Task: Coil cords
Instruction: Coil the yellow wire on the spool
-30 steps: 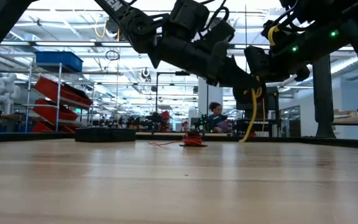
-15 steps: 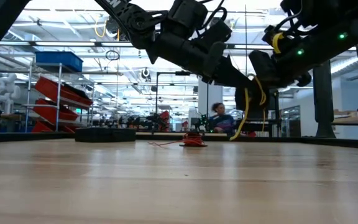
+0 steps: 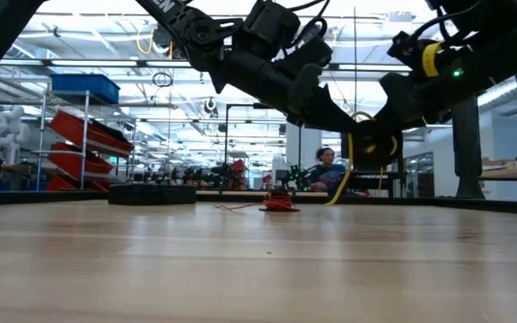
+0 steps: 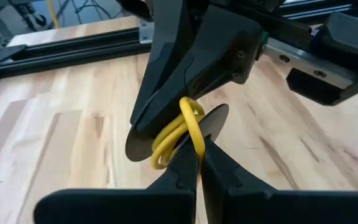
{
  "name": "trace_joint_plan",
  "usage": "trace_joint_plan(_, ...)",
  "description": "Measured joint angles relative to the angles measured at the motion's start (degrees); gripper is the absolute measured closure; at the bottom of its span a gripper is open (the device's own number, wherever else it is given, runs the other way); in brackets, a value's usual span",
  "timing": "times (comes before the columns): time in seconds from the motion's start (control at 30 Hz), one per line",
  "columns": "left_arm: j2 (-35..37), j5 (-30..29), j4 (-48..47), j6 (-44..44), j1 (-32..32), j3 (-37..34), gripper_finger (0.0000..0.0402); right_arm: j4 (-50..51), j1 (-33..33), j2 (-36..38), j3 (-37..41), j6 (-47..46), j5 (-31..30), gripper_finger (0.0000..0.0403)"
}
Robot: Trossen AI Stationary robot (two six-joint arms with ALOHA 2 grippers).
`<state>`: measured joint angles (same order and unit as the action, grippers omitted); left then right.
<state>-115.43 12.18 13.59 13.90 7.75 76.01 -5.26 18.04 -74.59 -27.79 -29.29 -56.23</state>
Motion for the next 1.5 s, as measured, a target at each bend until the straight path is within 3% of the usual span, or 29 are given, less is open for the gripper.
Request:
trace_joint_plan(0.37,0.13,0.8,-3.6,1.65,0.47,0.0,0.0398,0.26,5.45,4.85,0.11,5.42,1.69,0.0403)
trace_joint_plan(0.5,0.23,-0.91,-2.88,1.96,0.95,0.07,0.0398,-0.79,6.67,8.7,-0.02,7.73,6.32,0.0403)
trace_joint_plan(0.63,0.22,1.04,-0.87,1.9,0.76,0.07,0.0398,-1.26,6.91,11.49,0.0,8.97,7.63,0.0403)
trace_joint_plan(0.77,0.21,1.93,2.65,1.5,0.55,0.07,0.0381,-6.22,6.78,12.17,0.0,12.52,6.15,0.0403)
trace_joint_plan(0.97,0.17,4.86,4.06,0.96,0.6,0.07,0.037,-12.99,6.13,12.24,0.0,17.39,-1.05,0.0403)
trace_joint_plan(1.17,0.15,7.72,6.55,-0.79,0.48,0.07,0.0367,-18.55,3.76,12.24,0.0,21.76,-1.51,0.0403)
trace_joint_plan(1.5,0.13,7.17,15.9,-1.75,0.48,-1.34,0.0365,-30.09,1.82,12.24,0.0,32.86,-2.32,0.0403)
